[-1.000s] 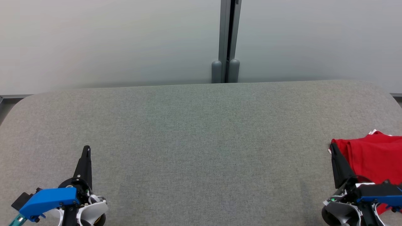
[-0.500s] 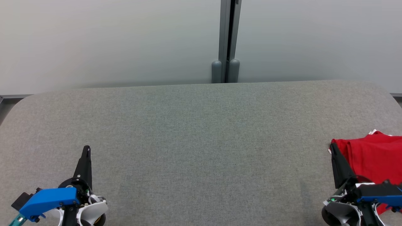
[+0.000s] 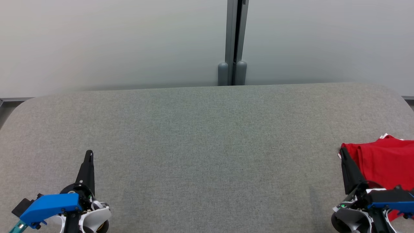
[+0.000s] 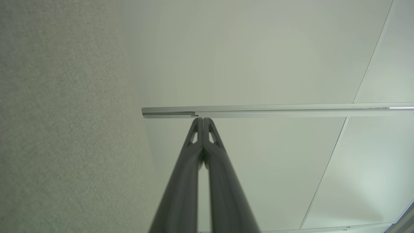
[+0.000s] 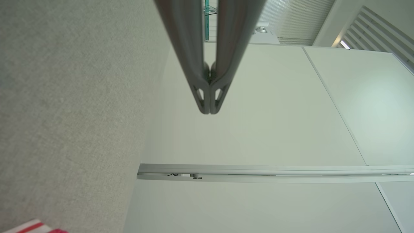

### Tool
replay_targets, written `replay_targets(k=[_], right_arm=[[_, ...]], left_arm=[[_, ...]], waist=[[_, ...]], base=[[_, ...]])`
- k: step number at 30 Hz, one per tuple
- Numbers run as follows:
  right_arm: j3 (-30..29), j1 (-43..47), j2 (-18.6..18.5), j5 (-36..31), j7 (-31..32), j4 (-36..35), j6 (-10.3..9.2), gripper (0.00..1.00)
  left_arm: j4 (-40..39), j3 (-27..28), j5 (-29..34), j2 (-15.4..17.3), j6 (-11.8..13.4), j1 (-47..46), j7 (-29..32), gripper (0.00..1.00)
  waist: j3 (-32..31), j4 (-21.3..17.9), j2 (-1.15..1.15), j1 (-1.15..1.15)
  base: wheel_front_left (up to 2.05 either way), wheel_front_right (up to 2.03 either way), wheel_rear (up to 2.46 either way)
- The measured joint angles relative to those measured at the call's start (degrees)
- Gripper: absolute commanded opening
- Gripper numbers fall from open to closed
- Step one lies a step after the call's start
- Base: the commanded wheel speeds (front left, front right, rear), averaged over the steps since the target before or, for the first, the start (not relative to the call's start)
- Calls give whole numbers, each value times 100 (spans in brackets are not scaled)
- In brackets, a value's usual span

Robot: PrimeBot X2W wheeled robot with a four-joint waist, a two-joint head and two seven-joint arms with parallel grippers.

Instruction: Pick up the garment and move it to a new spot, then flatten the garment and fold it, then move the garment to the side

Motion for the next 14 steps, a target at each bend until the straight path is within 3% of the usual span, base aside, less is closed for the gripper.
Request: replay_targets(k=[14], right_arm=[[0,1,0,0,0,0,0,0]], left_arm=[[0,0,0,0,0,0,0,0]], waist=[[0,0,0,0]], base=[[0,0,0]])
